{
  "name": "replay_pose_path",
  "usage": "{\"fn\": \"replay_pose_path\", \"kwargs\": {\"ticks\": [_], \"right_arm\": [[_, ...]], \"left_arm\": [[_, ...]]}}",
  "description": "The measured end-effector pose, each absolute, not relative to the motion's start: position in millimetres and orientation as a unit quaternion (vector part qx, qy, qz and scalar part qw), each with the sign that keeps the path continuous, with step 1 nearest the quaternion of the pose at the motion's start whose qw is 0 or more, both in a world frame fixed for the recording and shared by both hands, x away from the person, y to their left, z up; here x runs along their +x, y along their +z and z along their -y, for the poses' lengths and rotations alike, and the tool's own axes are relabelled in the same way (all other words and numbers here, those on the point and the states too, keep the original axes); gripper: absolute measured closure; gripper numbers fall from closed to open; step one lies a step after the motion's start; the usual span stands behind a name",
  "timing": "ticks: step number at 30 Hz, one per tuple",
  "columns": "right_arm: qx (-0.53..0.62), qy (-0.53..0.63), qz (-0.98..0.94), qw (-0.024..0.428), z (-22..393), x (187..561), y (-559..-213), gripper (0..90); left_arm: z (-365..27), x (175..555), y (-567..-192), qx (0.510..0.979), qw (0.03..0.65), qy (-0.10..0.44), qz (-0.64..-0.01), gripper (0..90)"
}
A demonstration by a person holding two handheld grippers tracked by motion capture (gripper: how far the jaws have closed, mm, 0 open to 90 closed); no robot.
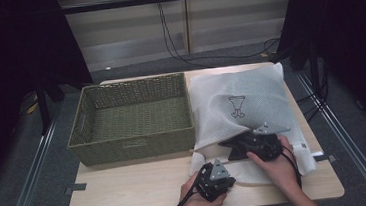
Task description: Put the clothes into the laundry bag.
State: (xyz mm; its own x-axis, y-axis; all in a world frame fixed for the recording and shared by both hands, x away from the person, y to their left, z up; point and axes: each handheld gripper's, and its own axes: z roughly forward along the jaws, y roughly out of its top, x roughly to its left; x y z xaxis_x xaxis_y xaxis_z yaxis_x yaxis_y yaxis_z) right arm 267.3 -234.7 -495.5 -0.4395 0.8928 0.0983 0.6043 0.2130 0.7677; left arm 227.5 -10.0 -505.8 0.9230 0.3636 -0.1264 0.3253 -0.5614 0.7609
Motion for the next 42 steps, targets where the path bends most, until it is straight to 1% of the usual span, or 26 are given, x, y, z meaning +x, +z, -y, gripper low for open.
{"fn": "replay_pose_path", "kwargs": {"ticks": [1, 2, 4, 6, 15, 17, 18, 19, 20, 22, 23, 25, 27, 28, 30, 32, 36, 38, 41, 42], "right_arm": [[0.494, 0.385, -0.76, 0.172, 234.6, 261.3, -497.8, 73.0], [0.491, 0.381, -0.766, 0.168, 232.7, 257.2, -499.7, 74.8], [0.48, 0.361, -0.779, 0.181, 225.9, 256.8, -502.1, 80.6], [0.482, 0.352, -0.778, 0.198, 221.7, 265.3, -502.8, 87.6], [0.532, 0.328, -0.738, 0.254, 215.7, 334.9, -508.2, 89.3], [0.535, 0.323, -0.741, 0.246, 215.7, 340.8, -506.4, 88.6], [0.537, 0.33, -0.741, 0.234, 216.8, 340.6, -504.9, 86.9], [0.536, 0.343, -0.742, 0.21, 219.5, 337.2, -502.1, 82.7], [0.529, 0.362, -0.745, 0.186, 222.0, 330.3, -498.3, 78.7], [0.496, 0.394, -0.753, 0.177, 226.8, 306.9, -488.0, 74.3], [0.477, 0.404, -0.759, 0.181, 230.5, 293.8, -482.1, 74.3], [0.46, 0.417, -0.757, 0.207, 242.3, 270.3, -474.1, 75.4], [0.462, 0.432, -0.743, 0.217, 254.3, 257.8, -470.9, 75.9], [0.464, 0.434, -0.737, 0.23, 258.1, 255.6, -469.6, 75.8], [0.467, 0.434, -0.73, 0.248, 260.8, 259.1, -468.3, 75.9], [0.471, 0.419, -0.731, 0.262, 257.5, 268.6, -470.6, 74.0], [0.486, 0.38, -0.734, 0.283, 248.3, 284.2, -482.6, 62.7], [0.496, 0.356, -0.733, 0.301, 244.9, 290.3, -486.7, 59.2], [0.494, 0.35, -0.731, 0.315, 239.4, 297.7, -488.2, 58.5], [0.49, 0.363, -0.728, 0.312, 237.5, 298.8, -487.0, 62.8]], "left_arm": [[10.2, 227.7, -506.1, 0.882, 0.428, 0.021, -0.197, 90.0], [9.8, 227.7, -505.4, 0.884, 0.423, 0.02, -0.198, 90.0], [9.8, 228.3, -505.4, 0.884, 0.424, 0.019, -0.198, 90.0], [10.1, 227.5, -505.5, 0.883, 0.424, 0.021, -0.198, 90.0], [9.4, 226.4, -505.0, 0.887, 0.421, 0.025, -0.189, 90.0], [9.6, 226.1, -505.2, 0.886, 0.422, 0.027, -0.19, 90.0], [9.4, 226.3, -505.0, 0.887, 0.421, 0.026, -0.189, 90.0], [9.2, 226.4, -505.0, 0.887, 0.421, 0.024, -0.191, 90.0], [9.4, 226.9, -505.2, 0.886, 0.423, 0.022, -0.191, 90.0], [9.5, 226.9, -505.5, 0.884, 0.425, 0.021, -0.193, 90.0], [9.5, 227.0, -505.5, 0.884, 0.425, 0.02, -0.194, 90.0], [8.9, 227.8, -505.2, 0.885, 0.422, 0.017, -0.195, 90.0], [8.5, 229.4, -505.4, 0.884, 0.423, 0.011, -0.199, 90.0], [8.5, 230.2, -505.4, 0.884, 0.423, 0.01, -0.199, 90.0], [8.7, 230.0, -505.9, 0.882, 0.426, 0.009, -0.199, 90.0], [8.7, 229.1, -505.6, 0.883, 0.424, 0.012, -0.199, 90.0], [8.5, 229.6, -505.7, 0.883, 0.425, 0.009, -0.2, 90.0], [8.7, 229.3, -505.8, 0.883, 0.426, 0.012, -0.199, 90.0], [8.1, 229.1, -505.5, 0.884, 0.423, 0.012, -0.198, 90.0], [8.1, 229.2, -505.4, 0.884, 0.423, 0.013, -0.198, 90.0]]}}
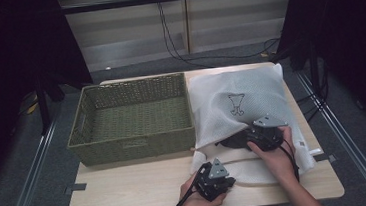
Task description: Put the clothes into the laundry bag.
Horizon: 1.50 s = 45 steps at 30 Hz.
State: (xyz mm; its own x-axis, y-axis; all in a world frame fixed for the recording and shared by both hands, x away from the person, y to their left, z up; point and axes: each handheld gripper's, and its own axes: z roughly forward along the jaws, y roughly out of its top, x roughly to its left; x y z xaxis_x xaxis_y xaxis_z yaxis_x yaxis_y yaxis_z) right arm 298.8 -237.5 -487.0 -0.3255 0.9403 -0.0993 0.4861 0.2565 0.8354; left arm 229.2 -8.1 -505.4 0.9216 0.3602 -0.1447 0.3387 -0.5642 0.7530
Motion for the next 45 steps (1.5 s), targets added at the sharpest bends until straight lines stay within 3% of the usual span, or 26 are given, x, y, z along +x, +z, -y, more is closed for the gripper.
{"fn": "replay_pose_path", "kwargs": {"ticks": [3, 8, 11, 16, 22, 25, 27, 31, 36, 37, 40, 45], "right_arm": [[0.476, 0.392, -0.738, 0.277, 234.8, 300.0, -483.4, 85.9], [0.424, 0.412, -0.775, 0.223, 238.1, 273.8, -468.5, 88.2], [0.41, 0.365, -0.815, 0.185, 237.3, 253.6, -474.7, 88.3], [0.467, 0.345, -0.802, 0.141, 243.5, 278.6, -497.2, 88.3], [0.508, 0.311, -0.767, 0.236, 235.3, 345.9, -502.6, 88.3], [0.534, 0.325, -0.745, 0.232, 236.7, 361.4, -503.8, 88.3], [0.525, 0.345, -0.75, 0.209, 235.7, 353.2, -496.7, 88.1], [0.447, 0.349, -0.804, 0.18, 231.6, 300.5, -482.6, 88.3], [0.466, 0.362, -0.795, 0.139, 251.4, 260.8, -495.1, 88.5], [0.462, 0.367, -0.795, 0.14, 251.8, 258.2, -495.1, 88.5], [0.441, 0.366, -0.791, 0.214, 245.6, 250.1, -483.1, 88.2], [0.414, 0.44, -0.771, 0.202, 247.7, 239.1, -451.5, 87.3]], "left_arm": [[8.2, 229.1, -505.7, 0.882, 0.425, 0.011, -0.201, 90.0], [8.7, 228.0, -505.7, 0.881, 0.425, 0.015, -0.209, 90.0], [9.2, 228.6, -506.1, 0.878, 0.428, 0.011, -0.216, 90.0], [9.0, 229.2, -505.9, 0.88, 0.426, 0.011, -0.211, 90.0], [8.3, 230.8, -506.0, 0.88, 0.427, 0.007, -0.208, 90.0], [8.4, 230.5, -505.4, 0.882, 0.422, 0.012, -0.209, 90.0], [8.4, 230.3, -505.4, 0.882, 0.422, 0.013, -0.209, 90.0], [8.8, 230.5, -505.9, 0.88, 0.425, 0.01, -0.212, 90.0], [8.7, 231.8, -505.7, 0.879, 0.424, 0.004, -0.219, 90.0], [9.0, 231.7, -506.0, 0.878, 0.426, 0.004, -0.22, 90.0], [9.3, 231.2, -506.2, 0.877, 0.428, 0.006, -0.219, 90.0], [9.1, 231.4, -505.9, 0.878, 0.426, 0.005, -0.22, 90.0]]}}
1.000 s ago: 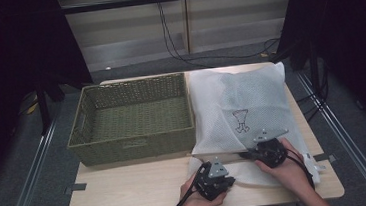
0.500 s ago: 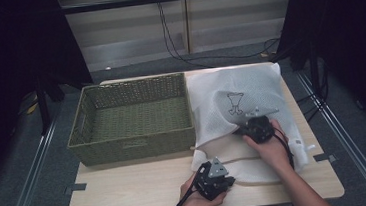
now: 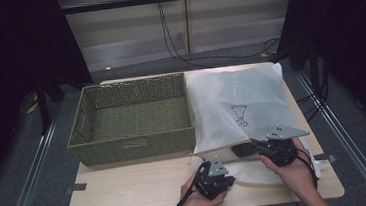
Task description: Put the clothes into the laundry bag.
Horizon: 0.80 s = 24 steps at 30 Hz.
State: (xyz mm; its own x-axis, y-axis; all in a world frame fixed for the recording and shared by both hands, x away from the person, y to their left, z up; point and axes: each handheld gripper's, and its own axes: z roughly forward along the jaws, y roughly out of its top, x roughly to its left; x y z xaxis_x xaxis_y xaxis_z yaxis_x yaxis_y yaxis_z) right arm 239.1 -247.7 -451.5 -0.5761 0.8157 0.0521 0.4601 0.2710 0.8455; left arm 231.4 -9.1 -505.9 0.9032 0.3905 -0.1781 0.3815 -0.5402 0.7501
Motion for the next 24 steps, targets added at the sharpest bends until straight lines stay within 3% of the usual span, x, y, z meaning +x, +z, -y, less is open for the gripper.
{"fn": "replay_pose_path", "kwargs": {"ticks": [5, 10, 15, 19, 24], "right_arm": [[0.405, 0.361, -0.831, 0.12, 239.2, 237.9, -481.2, 88.6], [0.451, 0.369, -0.81, 0.065, 239.4, 273.4, -497.6, 88.9], [0.501, 0.375, -0.769, 0.128, 243.8, 315.1, -505.6, 89.0], [0.519, 0.333, -0.753, 0.228, 242.0, 335.8, -508.2, 89.0], [0.484, 0.346, -0.776, 0.208, 239.3, 315.1, -496.4, 88.8]], "left_arm": [[8.9, 231.9, -506.0, 0.878, 0.426, 0.004, -0.219, 90.0], [9.3, 231.1, -506.3, 0.877, 0.428, 0.007, -0.218, 90.0], [9.4, 230.4, -505.6, 0.88, 0.424, 0.012, -0.213, 90.0], [10.3, 229.5, -505.9, 0.878, 0.426, 0.015, -0.218, 90.0], [8.0, 232.5, -506.2, 0.874, 0.428, 0.01, -0.231, 89.5]]}}
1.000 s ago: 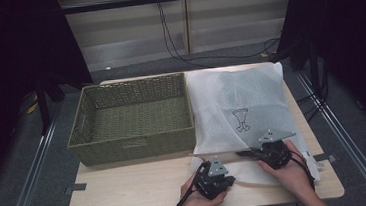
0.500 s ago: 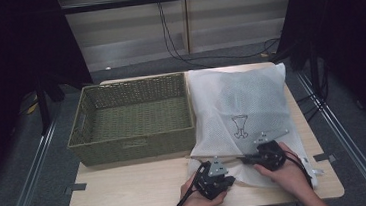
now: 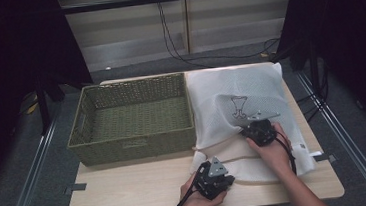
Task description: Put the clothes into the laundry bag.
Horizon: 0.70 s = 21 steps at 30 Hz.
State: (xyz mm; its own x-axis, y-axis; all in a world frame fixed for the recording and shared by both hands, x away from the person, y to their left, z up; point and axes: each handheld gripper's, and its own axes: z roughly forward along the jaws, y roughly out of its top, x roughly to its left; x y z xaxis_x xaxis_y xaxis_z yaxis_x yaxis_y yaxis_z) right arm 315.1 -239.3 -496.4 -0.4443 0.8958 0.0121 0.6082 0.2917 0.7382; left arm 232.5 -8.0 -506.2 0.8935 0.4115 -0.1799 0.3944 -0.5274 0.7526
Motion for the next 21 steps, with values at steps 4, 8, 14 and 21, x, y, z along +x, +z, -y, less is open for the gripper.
{"fn": "replay_pose_path", "kwargs": {"ticks": [4, 8, 14, 21], "right_arm": [[0.471, 0.36, -0.783, 0.187, 246.9, 267.8, -497.9, 88.0], [0.473, 0.375, -0.774, 0.194, 262.9, 250.7, -498.8, 66.5], [0.493, 0.441, -0.719, 0.214, 311.4, 217.1, -474.6, 51.8], [0.594, 0.399, -0.647, 0.264, 372.7, 207.1, -486.6, 35.9]], "left_arm": [[8.4, 232.8, -505.7, 0.875, 0.426, 0.017, -0.23, 89.0], [0.3, 234.0, -503.6, 0.861, 0.447, 0.013, -0.241, 76.9], [-54.5, 241.7, -475.2, 0.808, 0.515, 0.079, -0.275, 56.0], [-89.8, 279.3, -488.9, 0.787, 0.486, 0.061, -0.377, 40.3]]}}
